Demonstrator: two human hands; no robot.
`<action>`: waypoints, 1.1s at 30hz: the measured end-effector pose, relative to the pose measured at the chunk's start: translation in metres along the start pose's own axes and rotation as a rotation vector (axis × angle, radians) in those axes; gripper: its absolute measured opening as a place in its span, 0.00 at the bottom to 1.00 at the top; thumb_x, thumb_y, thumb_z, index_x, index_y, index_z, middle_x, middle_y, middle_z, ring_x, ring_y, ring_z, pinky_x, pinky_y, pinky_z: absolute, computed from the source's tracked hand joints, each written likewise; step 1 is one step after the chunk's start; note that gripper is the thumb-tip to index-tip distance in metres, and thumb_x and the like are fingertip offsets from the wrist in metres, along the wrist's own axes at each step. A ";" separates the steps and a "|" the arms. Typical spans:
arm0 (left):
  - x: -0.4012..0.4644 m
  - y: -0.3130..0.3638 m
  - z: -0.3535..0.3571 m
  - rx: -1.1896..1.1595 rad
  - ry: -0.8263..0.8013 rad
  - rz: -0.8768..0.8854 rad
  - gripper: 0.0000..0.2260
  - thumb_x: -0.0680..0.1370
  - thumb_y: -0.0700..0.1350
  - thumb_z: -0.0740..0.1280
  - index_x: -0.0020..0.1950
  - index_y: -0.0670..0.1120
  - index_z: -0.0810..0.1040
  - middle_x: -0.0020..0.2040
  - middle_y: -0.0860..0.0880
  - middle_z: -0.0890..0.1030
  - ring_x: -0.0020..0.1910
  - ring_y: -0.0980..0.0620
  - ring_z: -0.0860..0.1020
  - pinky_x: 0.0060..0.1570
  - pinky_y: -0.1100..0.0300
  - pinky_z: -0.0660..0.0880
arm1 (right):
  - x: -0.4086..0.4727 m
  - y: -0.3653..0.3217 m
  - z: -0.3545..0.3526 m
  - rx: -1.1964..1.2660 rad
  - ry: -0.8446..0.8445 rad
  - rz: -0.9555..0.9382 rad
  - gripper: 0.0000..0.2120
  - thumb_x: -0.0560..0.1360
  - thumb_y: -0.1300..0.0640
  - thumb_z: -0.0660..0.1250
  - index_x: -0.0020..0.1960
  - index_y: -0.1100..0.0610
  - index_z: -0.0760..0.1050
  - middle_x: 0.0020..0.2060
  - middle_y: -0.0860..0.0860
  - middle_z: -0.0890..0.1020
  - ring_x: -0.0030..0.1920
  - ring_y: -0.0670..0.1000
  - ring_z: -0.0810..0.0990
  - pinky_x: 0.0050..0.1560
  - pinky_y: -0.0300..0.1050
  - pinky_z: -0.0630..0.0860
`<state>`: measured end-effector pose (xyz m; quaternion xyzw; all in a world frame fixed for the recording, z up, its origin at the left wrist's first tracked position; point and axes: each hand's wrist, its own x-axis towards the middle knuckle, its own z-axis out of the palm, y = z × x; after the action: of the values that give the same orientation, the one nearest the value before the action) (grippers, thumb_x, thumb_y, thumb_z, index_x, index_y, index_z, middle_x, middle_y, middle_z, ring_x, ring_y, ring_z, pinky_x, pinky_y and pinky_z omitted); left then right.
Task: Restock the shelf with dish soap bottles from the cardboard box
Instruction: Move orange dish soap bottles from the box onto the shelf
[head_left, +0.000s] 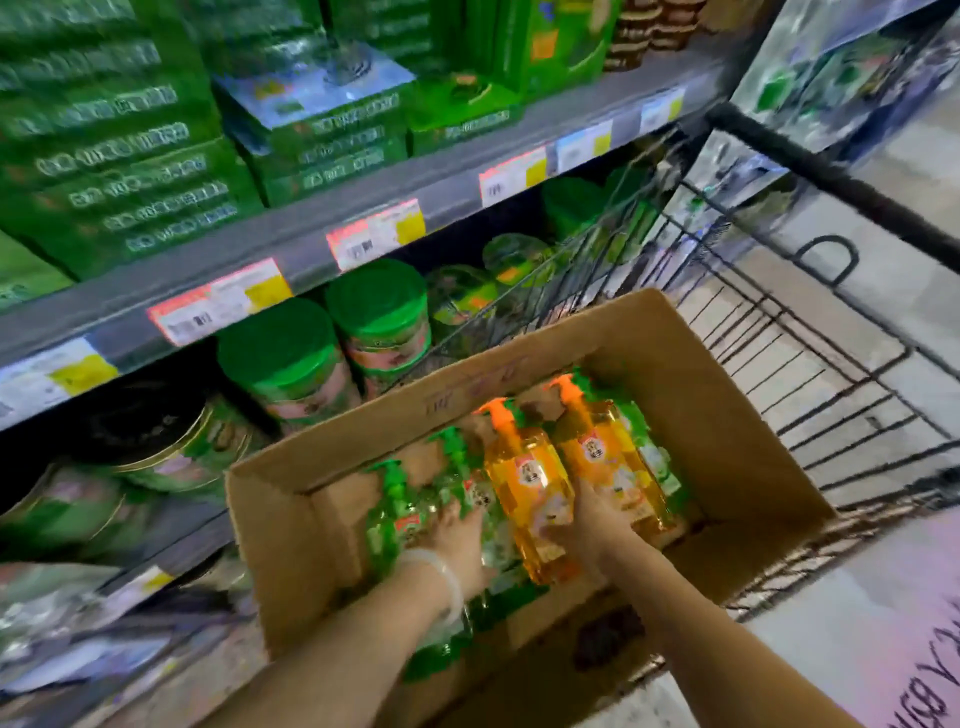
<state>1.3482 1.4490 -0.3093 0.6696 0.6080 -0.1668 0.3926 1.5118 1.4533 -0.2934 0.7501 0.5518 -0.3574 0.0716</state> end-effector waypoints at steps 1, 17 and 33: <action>0.012 0.007 0.001 -0.075 0.007 -0.039 0.33 0.78 0.47 0.65 0.77 0.46 0.50 0.78 0.42 0.48 0.77 0.42 0.50 0.75 0.48 0.53 | 0.013 0.003 -0.002 0.052 -0.021 -0.013 0.35 0.73 0.50 0.69 0.72 0.58 0.55 0.67 0.57 0.69 0.67 0.58 0.69 0.67 0.52 0.67; 0.099 0.056 0.048 -0.947 0.047 -0.354 0.35 0.62 0.44 0.79 0.65 0.52 0.67 0.59 0.50 0.78 0.59 0.47 0.75 0.62 0.46 0.73 | 0.102 0.035 -0.004 0.417 -0.378 -0.034 0.09 0.72 0.58 0.71 0.45 0.47 0.71 0.43 0.43 0.77 0.47 0.46 0.75 0.45 0.38 0.72; -0.056 0.001 0.001 -1.209 0.477 -0.136 0.31 0.67 0.40 0.76 0.65 0.51 0.66 0.60 0.51 0.78 0.60 0.50 0.76 0.63 0.47 0.73 | -0.006 -0.056 -0.023 0.518 -0.319 -0.328 0.35 0.59 0.61 0.80 0.61 0.52 0.68 0.54 0.51 0.81 0.55 0.52 0.79 0.58 0.54 0.76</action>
<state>1.3375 1.4103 -0.2702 0.3095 0.7060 0.3331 0.5430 1.4725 1.4818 -0.2566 0.5793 0.5379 -0.6052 -0.0942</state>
